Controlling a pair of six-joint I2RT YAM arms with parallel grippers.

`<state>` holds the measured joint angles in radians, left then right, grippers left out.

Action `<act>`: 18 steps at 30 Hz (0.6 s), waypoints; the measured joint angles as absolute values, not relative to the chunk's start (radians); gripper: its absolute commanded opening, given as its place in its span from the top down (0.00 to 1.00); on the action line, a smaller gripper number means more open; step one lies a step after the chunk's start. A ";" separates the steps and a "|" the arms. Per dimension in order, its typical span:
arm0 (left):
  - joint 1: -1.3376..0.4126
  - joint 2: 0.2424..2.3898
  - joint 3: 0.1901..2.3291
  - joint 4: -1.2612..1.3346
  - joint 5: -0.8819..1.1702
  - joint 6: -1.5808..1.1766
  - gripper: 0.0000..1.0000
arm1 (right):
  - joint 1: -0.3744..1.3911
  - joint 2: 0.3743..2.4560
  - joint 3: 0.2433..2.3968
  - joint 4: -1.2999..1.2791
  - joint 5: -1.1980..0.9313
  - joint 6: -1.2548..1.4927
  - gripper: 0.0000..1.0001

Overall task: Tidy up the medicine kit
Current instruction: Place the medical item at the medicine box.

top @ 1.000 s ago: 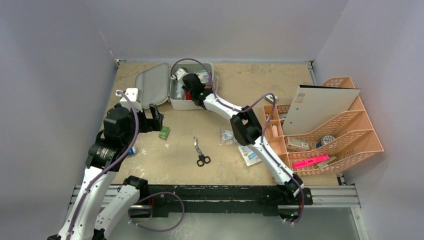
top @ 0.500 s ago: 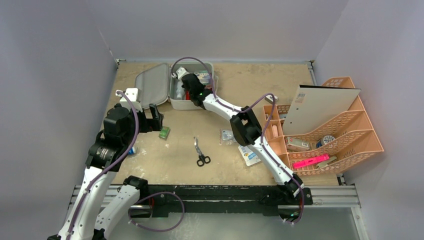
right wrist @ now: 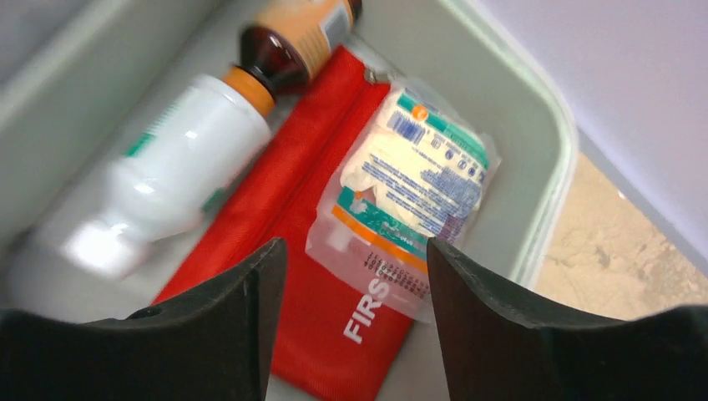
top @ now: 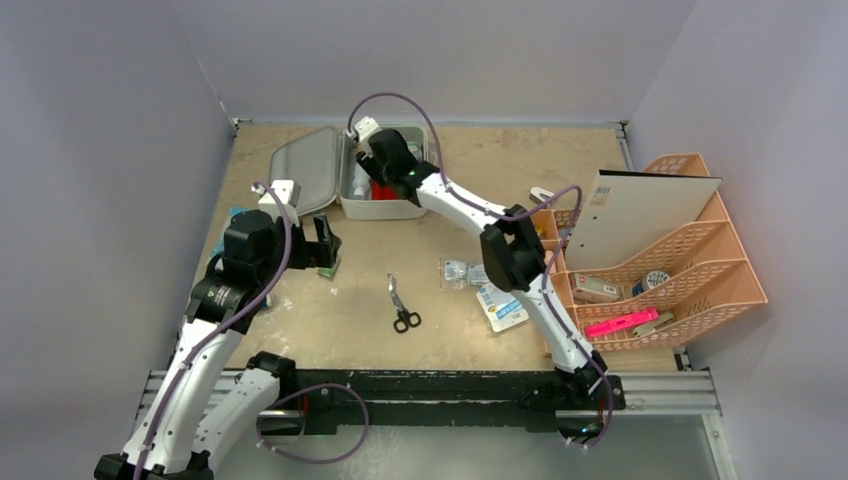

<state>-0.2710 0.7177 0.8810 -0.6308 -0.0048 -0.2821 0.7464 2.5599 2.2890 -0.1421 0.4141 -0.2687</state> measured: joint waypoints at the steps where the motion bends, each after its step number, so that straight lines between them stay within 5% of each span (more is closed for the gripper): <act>1: -0.271 0.722 0.871 -0.627 0.015 -0.288 0.00 | 0.746 2.516 2.259 -0.147 0.389 -0.250 0.29; 7: -0.271 0.791 0.868 -0.624 0.115 -0.310 0.00 | 0.746 2.230 2.057 -0.139 0.221 -0.118 0.02; 18: -0.271 0.860 0.923 -0.650 0.233 -0.332 0.00 | 0.746 1.779 1.585 -0.246 0.114 0.145 0.01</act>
<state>-0.2707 0.8597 0.9226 -0.6498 0.2325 -0.3317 0.7464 1.7786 1.5848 -0.2459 0.1139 0.1452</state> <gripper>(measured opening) 0.998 0.987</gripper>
